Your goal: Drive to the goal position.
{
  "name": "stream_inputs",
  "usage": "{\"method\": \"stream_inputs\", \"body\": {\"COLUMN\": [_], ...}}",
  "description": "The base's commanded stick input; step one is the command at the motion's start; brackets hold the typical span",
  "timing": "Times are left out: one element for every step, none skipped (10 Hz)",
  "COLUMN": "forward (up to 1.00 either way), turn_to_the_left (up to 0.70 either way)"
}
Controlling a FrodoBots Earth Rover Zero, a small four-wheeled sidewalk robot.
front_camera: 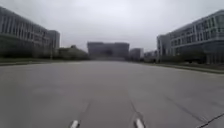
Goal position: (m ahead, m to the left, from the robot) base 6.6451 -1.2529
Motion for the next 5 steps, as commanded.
{"method": "stream_inputs", "body": {"forward": [1.00,1.00,1.00,1.00,1.00], "turn_to_the_left": [0.00,0.00,0.00,0.00,0.00]}}
